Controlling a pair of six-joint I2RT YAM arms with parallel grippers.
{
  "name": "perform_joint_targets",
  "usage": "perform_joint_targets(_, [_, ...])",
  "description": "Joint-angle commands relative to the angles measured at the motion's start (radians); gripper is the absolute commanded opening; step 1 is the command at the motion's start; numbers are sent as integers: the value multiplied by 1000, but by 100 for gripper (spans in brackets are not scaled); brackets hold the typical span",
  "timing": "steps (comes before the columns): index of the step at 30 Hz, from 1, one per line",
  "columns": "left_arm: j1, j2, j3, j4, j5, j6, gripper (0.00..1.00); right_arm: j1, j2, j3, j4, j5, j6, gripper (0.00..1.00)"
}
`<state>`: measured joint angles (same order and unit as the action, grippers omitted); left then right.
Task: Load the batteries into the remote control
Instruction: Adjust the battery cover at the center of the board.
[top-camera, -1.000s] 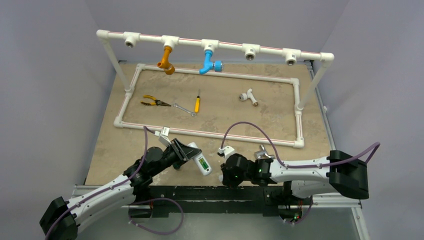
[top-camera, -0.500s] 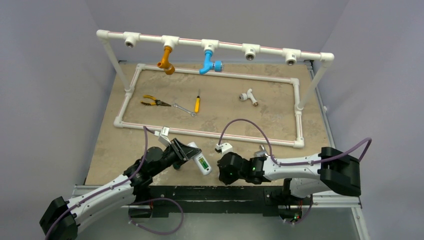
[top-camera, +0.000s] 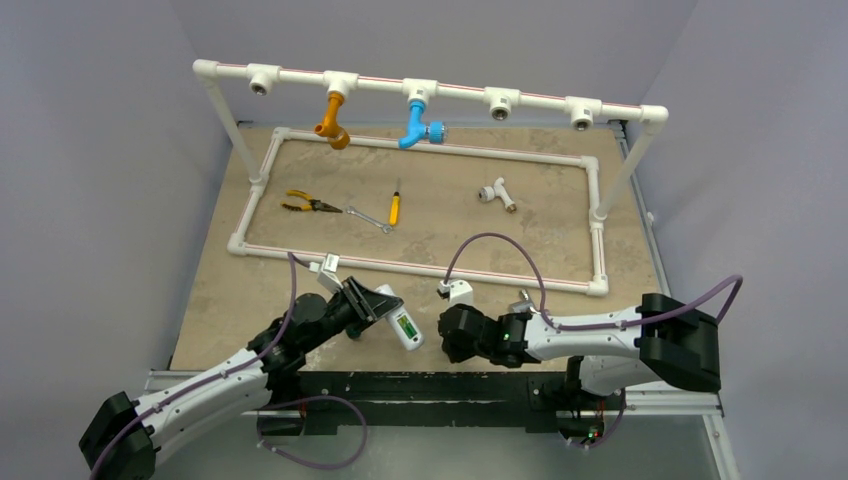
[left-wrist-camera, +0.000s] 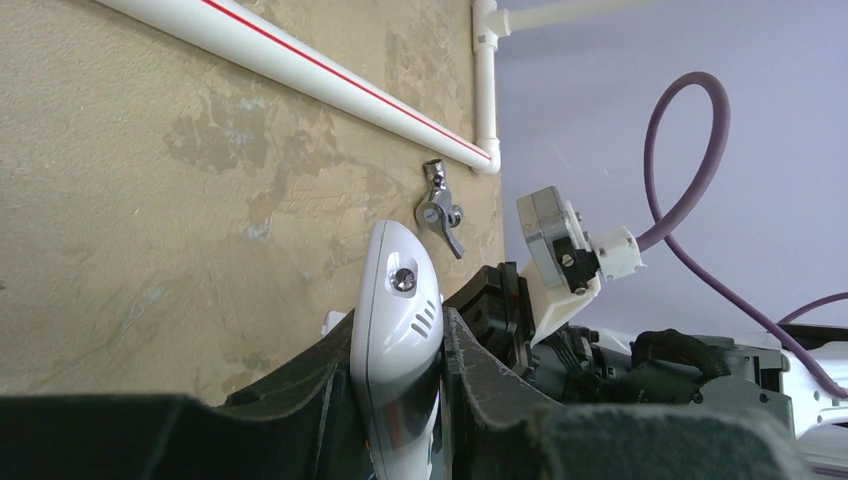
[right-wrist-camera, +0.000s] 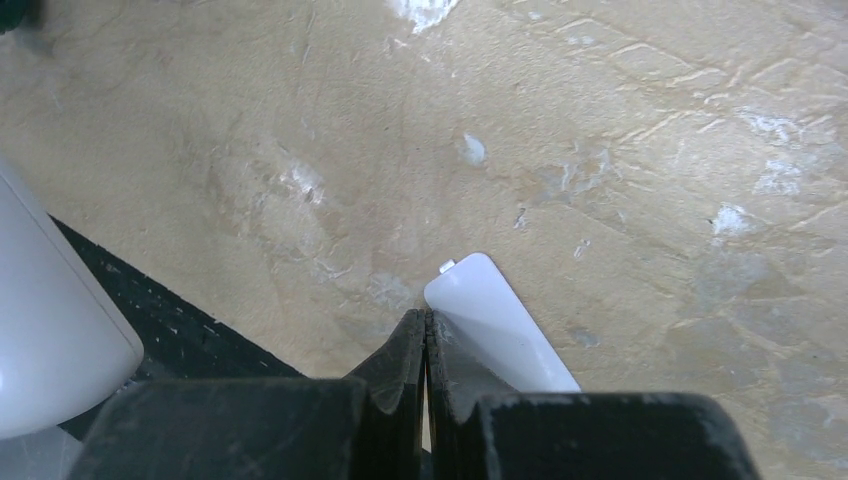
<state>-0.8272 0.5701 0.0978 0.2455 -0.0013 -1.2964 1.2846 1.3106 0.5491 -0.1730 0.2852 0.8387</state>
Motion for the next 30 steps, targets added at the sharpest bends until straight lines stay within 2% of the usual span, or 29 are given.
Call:
perform_joint_targets(1, [-4,15,26,63,-3,17,0,-14,16,11,-112,98,22,0])
perform_joint_targets(13, [-4,-2,26,44,-3,23,0,-87,47,34,-101,97,7,0])
perform_joint_targets(17, [-4,0,26,45,-3,25,0,-87,25,38,-13,-3,-88,1])
perform_joint_targets(20, [-4,13,27,59,-3,25,0,-87,12,62,23,-41,-170,12])
perform_joint_targets(23, [-4,24,26,74,-3,22,0,-85,-15,74,36,-62,-210,19])
perform_joint_targets(27, [-4,19,24,73,-3,22,0,-85,-80,78,-13,0,-207,23])
perform_joint_targets(30, [-4,4,19,62,-3,23,0,-85,-131,76,-82,46,-196,37])
